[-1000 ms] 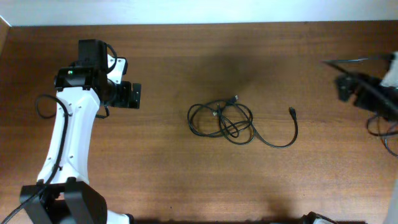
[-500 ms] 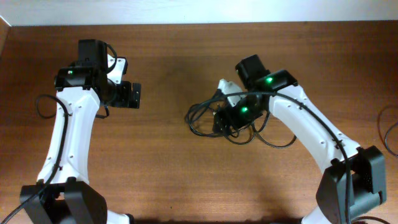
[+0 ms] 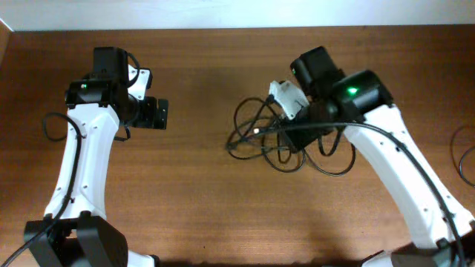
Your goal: Untangle cables
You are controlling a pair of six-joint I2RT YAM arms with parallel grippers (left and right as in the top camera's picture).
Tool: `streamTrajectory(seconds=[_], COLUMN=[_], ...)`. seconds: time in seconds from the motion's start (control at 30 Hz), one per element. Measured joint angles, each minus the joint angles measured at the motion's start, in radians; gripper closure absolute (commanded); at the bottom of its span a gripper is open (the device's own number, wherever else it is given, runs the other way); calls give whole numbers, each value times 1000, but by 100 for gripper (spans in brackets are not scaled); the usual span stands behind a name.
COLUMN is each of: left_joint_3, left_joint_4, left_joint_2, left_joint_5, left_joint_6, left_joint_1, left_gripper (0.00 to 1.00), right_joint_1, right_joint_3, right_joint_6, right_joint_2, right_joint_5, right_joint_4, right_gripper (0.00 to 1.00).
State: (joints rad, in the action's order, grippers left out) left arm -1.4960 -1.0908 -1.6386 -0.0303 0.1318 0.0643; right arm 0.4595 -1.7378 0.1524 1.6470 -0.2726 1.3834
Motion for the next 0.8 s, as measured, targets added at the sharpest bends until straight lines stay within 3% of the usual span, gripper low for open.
streamTrajectory(seconds=[0.2,0.47,0.8], left_joint_3=[0,0,0], left_joint_4=[0,0,0], left_joint_2=[0,0,0], left_joint_5=[0,0,0], left_joint_6=[0,0,0], left_joint_1=[0,0,0], left_gripper=[1,1,1], right_joint_1=[0,0,0], right_joint_3=[-78,-86,-89], right_joint_6=[-27,-37,-37], right_joint_2=[-178,-526,-500], right_joint_5=[-48,-95,-80], right_joint_4=[-26,-260,-272], right_gripper=[96,96,96])
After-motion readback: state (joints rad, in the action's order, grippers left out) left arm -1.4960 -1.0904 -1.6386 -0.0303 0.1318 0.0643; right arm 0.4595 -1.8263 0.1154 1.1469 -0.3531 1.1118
